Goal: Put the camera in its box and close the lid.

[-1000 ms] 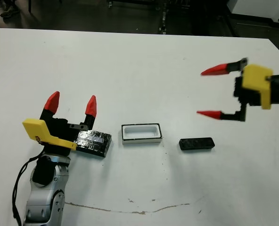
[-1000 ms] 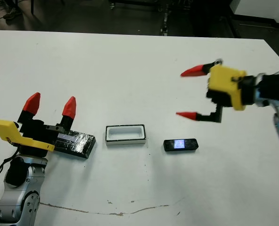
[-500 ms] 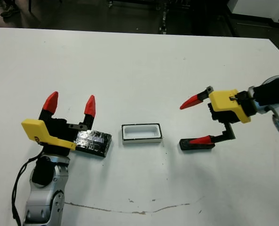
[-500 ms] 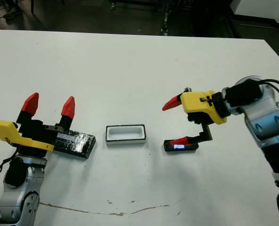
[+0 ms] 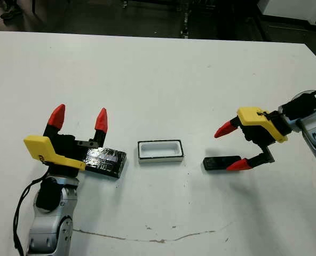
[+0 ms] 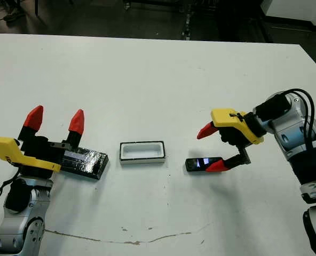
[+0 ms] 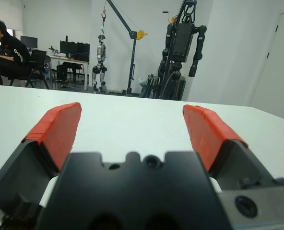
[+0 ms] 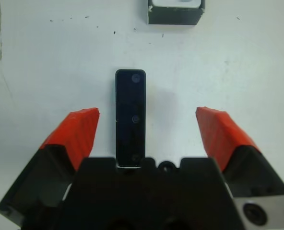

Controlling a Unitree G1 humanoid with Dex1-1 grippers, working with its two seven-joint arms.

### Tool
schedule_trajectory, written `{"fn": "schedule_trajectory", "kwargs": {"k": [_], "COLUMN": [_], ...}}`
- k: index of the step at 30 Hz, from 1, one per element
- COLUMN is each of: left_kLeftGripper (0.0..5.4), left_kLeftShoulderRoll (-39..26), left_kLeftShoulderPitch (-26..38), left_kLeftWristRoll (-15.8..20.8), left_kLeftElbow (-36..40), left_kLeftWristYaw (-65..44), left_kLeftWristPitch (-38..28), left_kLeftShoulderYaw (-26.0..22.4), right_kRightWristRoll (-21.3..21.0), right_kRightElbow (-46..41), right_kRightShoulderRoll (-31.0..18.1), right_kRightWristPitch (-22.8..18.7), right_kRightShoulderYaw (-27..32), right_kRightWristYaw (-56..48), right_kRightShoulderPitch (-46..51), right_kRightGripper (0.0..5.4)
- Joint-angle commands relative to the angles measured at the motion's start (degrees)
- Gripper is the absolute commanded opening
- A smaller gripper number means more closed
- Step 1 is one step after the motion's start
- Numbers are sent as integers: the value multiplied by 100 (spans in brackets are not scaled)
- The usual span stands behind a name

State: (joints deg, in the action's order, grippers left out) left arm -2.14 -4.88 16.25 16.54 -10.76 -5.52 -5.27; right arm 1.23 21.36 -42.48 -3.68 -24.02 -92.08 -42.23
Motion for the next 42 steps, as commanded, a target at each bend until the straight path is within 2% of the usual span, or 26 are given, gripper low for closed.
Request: {"fn": "schedule_trajectory", "kwargs": {"k": [1, 5, 7, 17, 23, 28, 31, 33, 37, 42], "left_kLeftGripper": [540, 540, 540, 540, 540, 540, 540, 540, 540, 540], "left_kLeftShoulderRoll": [3, -10, -7, -25, -21, -26, -26, -20, -20, -25], "left_kLeftShoulderPitch": [-79, -80, -81, -95, -94, -90, -90, -94, -89, -103], "left_kLeftWristRoll": [-22, -54, -31, -57, -41, -39, -38, -29, -31, -37], "left_kLeftElbow": [-15, -25, -11, 37, 20, 6, 12, 29, 19, 65], "left_kLeftWristYaw": [33, 42, 38, 57, 41, 34, 38, 45, 42, 54], "left_kLeftWristPitch": [41, 37, 60, 107, 62, 47, 51, 70, 58, 88], "left_kLeftShoulderYaw": [5, 11, 13, 30, 25, 19, 15, 17, 17, 23], "right_kRightWristRoll": [-165, -252, -287, -267, -233, -239, -270, -285, -325, -359], "right_kRightElbow": [79, 75, -66, -667, -556, -344, -226, -150, -42, -62], "right_kRightShoulderRoll": [22, 36, -7, -131, -72, -1, 33, 63, 111, 124], "right_kRightWristPitch": [342, 707, 714, 753, 885, 946, 1012, 1020, 1131, 974], "right_kRightShoulderYaw": [-27, -2, -1, 156, 158, 129, 109, 100, 105, 113], "right_kRightWristYaw": [27, 82, 105, 304, 277, 314, 344, 364, 480, 602], "right_kRightShoulderPitch": [3, 109, 177, 673, 765, 836, 868, 877, 952, 1039], "right_kRightGripper": [475, 467, 455, 314, 302, 330, 314, 274, 232, 167]}}
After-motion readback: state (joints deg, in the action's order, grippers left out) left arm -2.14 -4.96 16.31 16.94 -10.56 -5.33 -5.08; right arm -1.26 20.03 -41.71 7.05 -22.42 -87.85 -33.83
